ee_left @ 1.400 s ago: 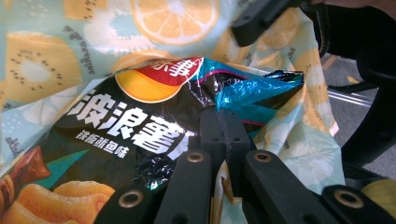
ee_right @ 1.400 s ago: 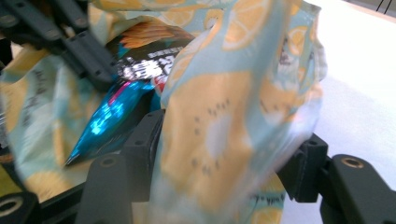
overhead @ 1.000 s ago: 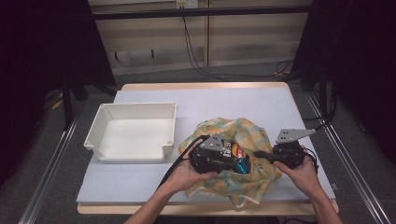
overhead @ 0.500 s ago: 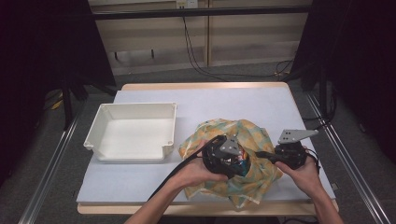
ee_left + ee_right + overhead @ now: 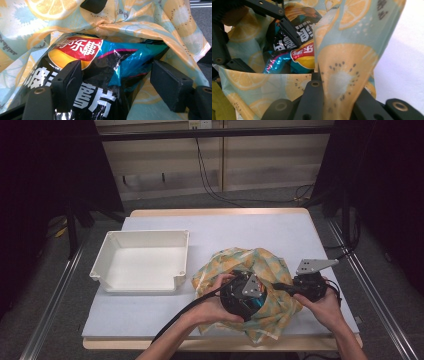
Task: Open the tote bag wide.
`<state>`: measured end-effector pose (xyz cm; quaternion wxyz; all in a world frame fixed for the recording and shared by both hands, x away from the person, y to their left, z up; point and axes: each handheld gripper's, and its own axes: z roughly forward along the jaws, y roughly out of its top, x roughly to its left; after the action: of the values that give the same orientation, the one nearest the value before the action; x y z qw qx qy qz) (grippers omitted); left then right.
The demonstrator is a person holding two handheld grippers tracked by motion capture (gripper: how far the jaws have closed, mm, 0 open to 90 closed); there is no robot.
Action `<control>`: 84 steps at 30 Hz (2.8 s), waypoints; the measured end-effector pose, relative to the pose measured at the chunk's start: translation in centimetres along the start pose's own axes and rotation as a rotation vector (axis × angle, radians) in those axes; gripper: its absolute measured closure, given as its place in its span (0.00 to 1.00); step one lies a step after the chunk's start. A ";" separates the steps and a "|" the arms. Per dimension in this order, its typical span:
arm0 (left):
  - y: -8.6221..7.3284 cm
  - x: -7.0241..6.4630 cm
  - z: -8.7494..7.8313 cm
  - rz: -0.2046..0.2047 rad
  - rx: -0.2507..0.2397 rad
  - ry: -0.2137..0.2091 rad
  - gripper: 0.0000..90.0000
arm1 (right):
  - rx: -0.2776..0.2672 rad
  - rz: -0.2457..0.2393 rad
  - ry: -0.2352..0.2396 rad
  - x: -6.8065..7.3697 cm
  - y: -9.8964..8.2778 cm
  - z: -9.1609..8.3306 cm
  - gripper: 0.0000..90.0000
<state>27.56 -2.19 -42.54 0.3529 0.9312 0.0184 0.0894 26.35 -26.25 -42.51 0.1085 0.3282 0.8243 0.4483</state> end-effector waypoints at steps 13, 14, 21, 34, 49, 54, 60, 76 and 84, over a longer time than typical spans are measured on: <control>-0.3 0.8 -0.4 -0.086 -0.002 -0.009 1.00 | 0.002 0.001 0.005 0.0 -0.1 0.1 1.00; -0.4 1.0 -0.6 -0.100 -0.007 -0.027 1.00 | 0.003 0.001 0.002 0.0 -0.1 0.1 1.00; -1.0 2.1 -2.7 -0.207 -0.139 -0.064 1.00 | -0.013 0.034 -0.039 -0.7 -0.2 -0.1 1.00; -1.7 4.0 -6.4 -0.320 -0.289 -0.063 1.00 | 0.071 0.093 -0.098 -2.3 -2.2 0.8 1.00; -1.2 5.6 -6.3 -0.365 -0.274 -0.061 1.00 | -0.107 0.086 -0.075 -0.3 0.8 -4.5 0.43; -1.0 5.8 -5.8 -0.365 -0.257 -0.064 1.00 | -0.133 0.086 -0.091 0.2 1.2 -6.2 0.57; -0.6 5.9 -5.1 -0.369 -0.243 -0.070 1.00 | -0.147 0.043 0.006 1.2 1.7 -6.4 0.69; -0.3 5.8 -5.1 -0.360 -0.227 -0.060 1.00 | -0.021 -0.004 0.076 2.8 1.5 -0.6 0.86; -0.5 6.3 -6.0 -0.391 -0.259 -0.066 1.00 | 0.011 -0.046 0.101 3.7 0.8 -0.7 1.00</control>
<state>32.70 2.73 -37.53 0.4803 0.8594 0.1750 -0.0094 23.61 -24.04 -41.02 0.0750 0.2867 0.8385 0.4573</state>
